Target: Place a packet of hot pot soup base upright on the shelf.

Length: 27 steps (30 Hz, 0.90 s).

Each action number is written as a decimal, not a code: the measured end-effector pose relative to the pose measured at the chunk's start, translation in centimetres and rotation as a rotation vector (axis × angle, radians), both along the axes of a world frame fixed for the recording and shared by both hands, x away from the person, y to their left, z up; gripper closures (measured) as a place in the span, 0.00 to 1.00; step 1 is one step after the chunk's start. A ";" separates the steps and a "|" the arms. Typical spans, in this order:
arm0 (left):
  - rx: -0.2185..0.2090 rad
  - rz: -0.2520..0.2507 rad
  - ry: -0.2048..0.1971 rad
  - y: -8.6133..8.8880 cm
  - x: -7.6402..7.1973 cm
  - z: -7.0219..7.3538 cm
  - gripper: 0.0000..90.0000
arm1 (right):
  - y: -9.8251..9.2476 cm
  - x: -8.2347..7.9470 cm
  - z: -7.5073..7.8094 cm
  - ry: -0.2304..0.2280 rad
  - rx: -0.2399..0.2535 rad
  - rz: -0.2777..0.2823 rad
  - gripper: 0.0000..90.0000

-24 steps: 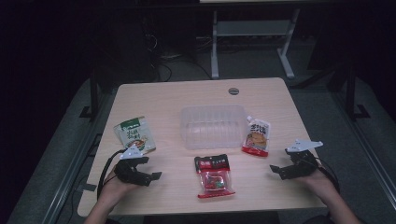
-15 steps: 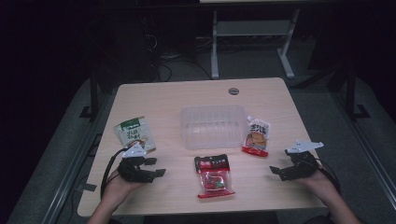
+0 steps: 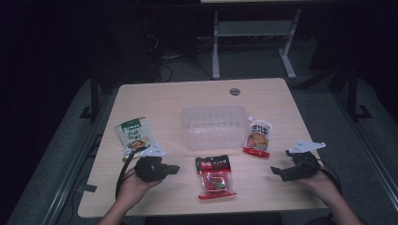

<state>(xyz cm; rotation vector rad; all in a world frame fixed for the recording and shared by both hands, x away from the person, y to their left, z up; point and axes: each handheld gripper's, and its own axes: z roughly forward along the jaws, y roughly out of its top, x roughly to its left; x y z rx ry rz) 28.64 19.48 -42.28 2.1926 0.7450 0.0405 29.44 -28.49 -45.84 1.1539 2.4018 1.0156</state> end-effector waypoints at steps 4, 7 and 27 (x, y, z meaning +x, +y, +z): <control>-0.009 -0.015 0.005 -1.0 -0.1 0.0 1.00 | 0.1 -0.1 0.0 0.006 -0.005 0.002 0.08; -0.017 -0.037 -0.001 -1.9 -0.1 0.2 1.00 | 0.2 -0.1 0.1 0.004 -0.007 0.005 0.08; -0.039 -0.188 0.018 -9.5 0.0 0.0 1.00 | 0.2 -0.2 0.3 -0.003 0.004 -0.009 0.08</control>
